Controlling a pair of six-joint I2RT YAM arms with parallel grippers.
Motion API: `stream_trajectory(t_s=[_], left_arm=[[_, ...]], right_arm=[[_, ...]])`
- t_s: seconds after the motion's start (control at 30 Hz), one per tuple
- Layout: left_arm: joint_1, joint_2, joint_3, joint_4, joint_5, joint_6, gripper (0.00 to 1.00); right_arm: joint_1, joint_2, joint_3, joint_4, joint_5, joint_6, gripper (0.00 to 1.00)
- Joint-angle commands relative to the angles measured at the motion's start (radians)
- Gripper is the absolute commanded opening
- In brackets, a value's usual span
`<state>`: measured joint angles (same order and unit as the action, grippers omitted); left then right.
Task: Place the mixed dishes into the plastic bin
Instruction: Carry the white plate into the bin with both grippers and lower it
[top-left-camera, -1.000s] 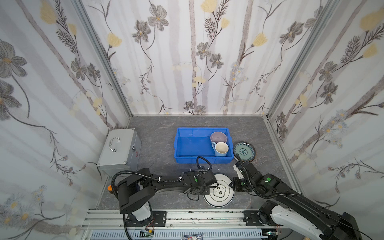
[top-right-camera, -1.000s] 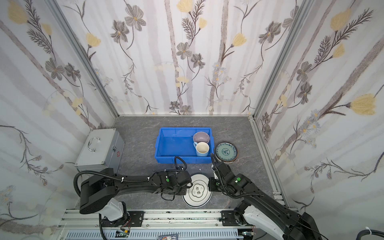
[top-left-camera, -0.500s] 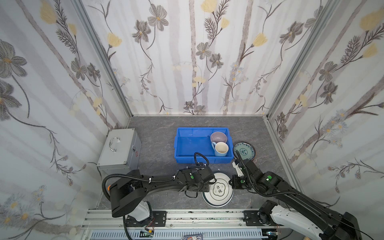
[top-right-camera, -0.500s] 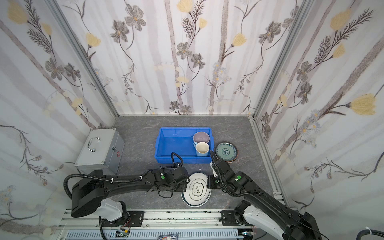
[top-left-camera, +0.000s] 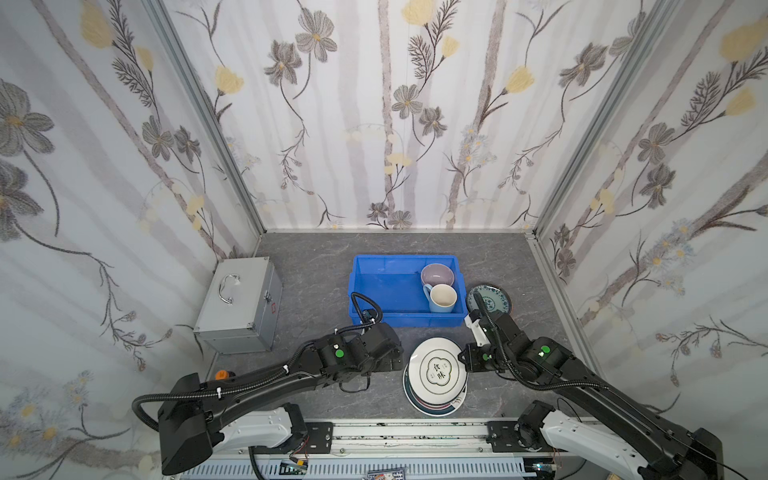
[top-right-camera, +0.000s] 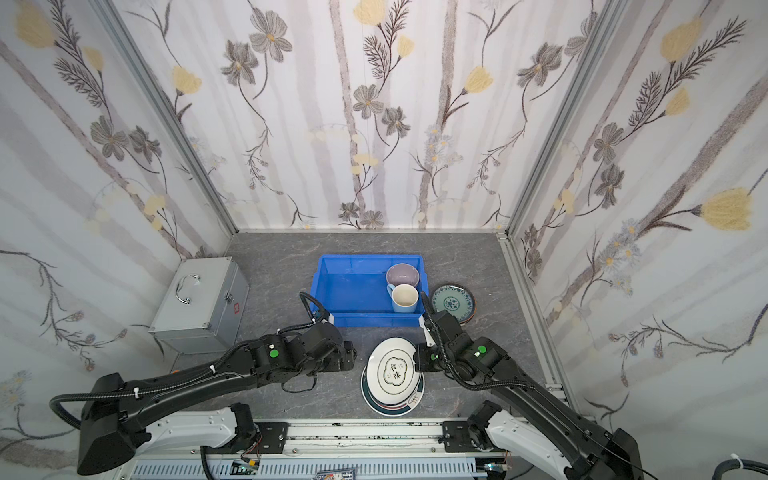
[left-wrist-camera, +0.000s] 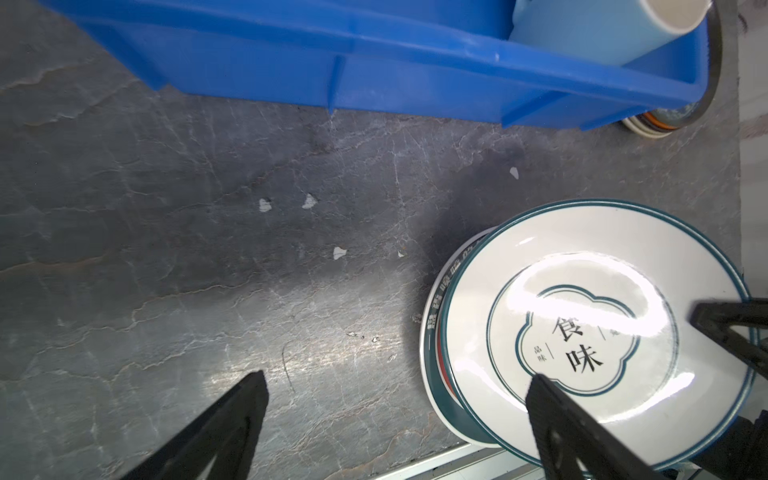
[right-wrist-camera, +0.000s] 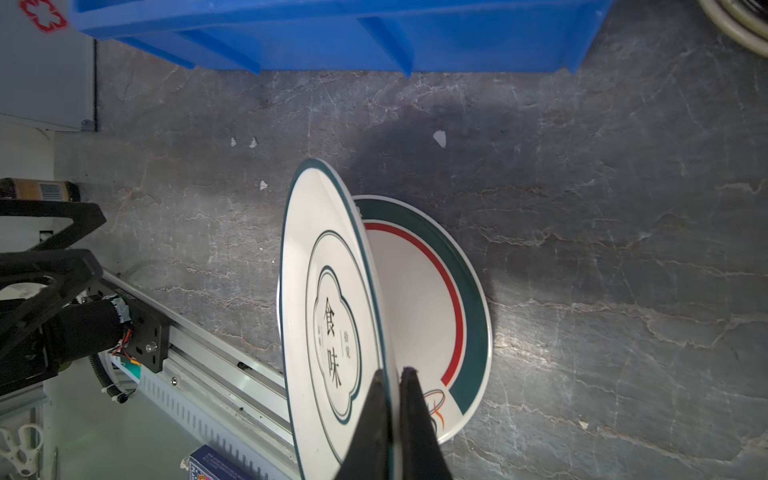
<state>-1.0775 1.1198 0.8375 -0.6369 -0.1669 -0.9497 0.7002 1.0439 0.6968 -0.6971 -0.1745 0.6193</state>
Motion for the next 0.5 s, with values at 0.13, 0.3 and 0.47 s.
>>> stream_trajectory(t_s=[0.13,0.3,0.47], left_arm=[[0.051,-0.137,0.061,-0.205,-0.105,0.007,1.0],[0.13,-0.219,0.102,-0.255,-0.096,0.033,1.0],[0.235,-0.222,0.175,-0.295,-0.059,0.114,1.0]], right_arm=[[-0.001,0.023,0.138,0.01,-0.061,-0.029,0.07],[0.0,0.089,0.269,0.008,-0.066,-0.054,0.07],[-0.008,0.224,0.418,0.022,-0.05,-0.089,0.07]])
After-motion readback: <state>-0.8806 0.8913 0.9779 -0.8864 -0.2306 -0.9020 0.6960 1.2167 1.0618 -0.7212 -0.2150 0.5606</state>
